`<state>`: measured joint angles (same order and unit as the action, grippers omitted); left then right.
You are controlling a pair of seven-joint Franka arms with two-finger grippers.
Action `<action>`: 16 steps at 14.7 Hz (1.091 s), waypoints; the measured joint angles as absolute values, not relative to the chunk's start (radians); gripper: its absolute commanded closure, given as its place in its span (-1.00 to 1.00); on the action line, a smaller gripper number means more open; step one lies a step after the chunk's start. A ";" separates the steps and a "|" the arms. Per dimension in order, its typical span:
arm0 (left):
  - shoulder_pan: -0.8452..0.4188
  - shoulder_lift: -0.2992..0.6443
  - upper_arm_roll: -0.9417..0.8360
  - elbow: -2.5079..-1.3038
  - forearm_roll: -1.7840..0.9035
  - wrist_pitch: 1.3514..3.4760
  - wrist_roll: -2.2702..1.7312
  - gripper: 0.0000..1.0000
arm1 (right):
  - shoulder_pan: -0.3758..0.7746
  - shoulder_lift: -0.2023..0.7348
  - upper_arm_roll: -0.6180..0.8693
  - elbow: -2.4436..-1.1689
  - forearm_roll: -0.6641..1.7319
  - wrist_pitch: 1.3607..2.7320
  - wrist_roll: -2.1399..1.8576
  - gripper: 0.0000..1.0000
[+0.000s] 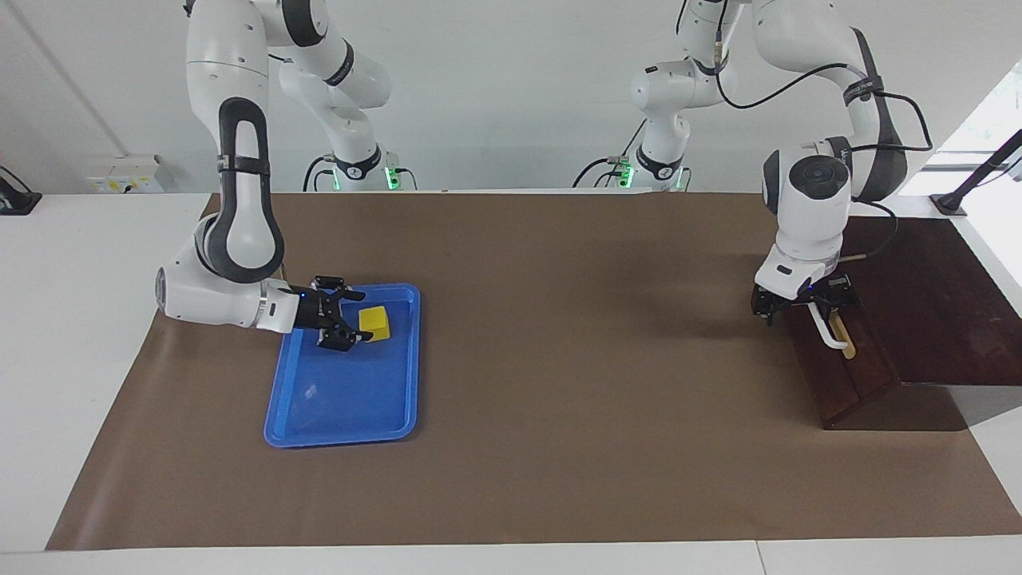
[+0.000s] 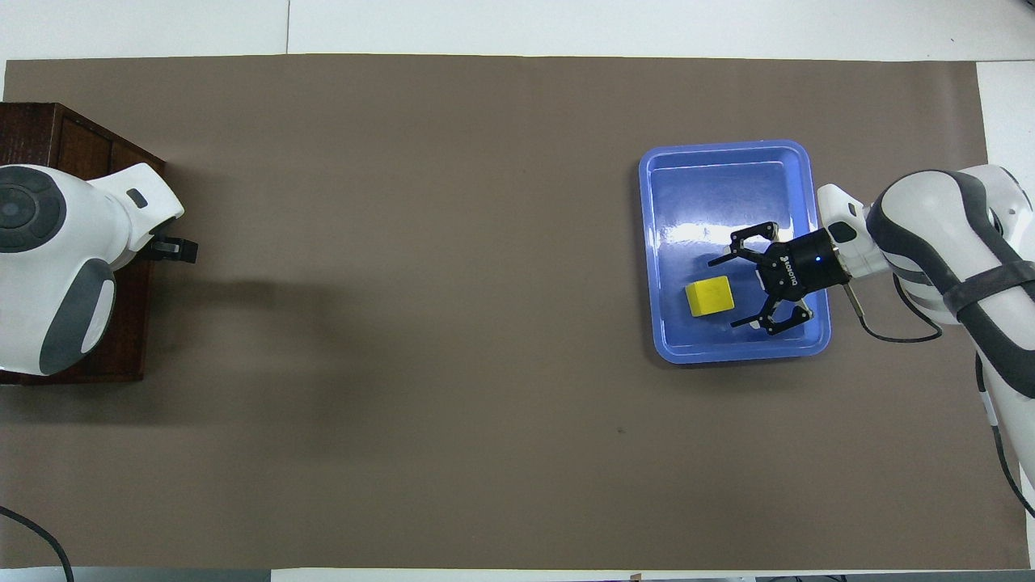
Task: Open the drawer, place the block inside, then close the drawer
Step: 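Grasp the yellow block with the right gripper while the left gripper pulls the drawer, then lift the block toward the left gripper while the left gripper reaches out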
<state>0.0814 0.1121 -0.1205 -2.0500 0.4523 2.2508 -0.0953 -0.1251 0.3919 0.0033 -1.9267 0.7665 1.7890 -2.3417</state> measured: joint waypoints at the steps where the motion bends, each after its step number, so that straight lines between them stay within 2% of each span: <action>1: 0.080 0.112 -0.121 -2.050 0.453 2.252 -0.095 -1.00 | -0.124 0.392 0.004 -1.931 0.767 1.799 -2.356 -1.00; 9: -0.066 0.112 -0.125 -2.049 0.446 2.236 -0.227 -1.00 | -0.124 0.392 0.005 -1.969 0.767 1.852 -2.405 -0.96; 10: -0.085 0.112 -0.126 -2.046 0.428 2.229 -0.239 -1.00 | -0.124 0.392 0.005 -1.969 0.767 1.852 -2.405 -0.79; 11: -0.101 0.112 -0.125 -2.042 0.405 2.220 -0.244 -1.00 | -0.124 0.392 0.005 -1.969 0.767 1.852 -2.405 -0.53; 12: -0.118 0.112 -0.125 -2.038 0.384 2.211 -0.246 -1.00 | -0.124 0.392 0.005 -1.969 0.767 1.852 -2.405 0.22; 13: -0.133 0.112 -0.125 -2.034 0.373 2.201 -0.248 -1.00 | -0.124 0.392 0.005 -1.969 0.767 1.852 -2.406 0.86; 14: -0.144 0.112 -0.125 -2.031 0.366 2.193 -0.251 -1.00 | -0.124 0.392 0.005 -1.969 0.767 1.852 -2.406 1.00; 16: -0.153 0.112 -0.124 -2.025 0.359 2.182 -0.253 -1.00 | -0.124 0.391 0.005 -1.968 0.767 1.853 -2.406 1.00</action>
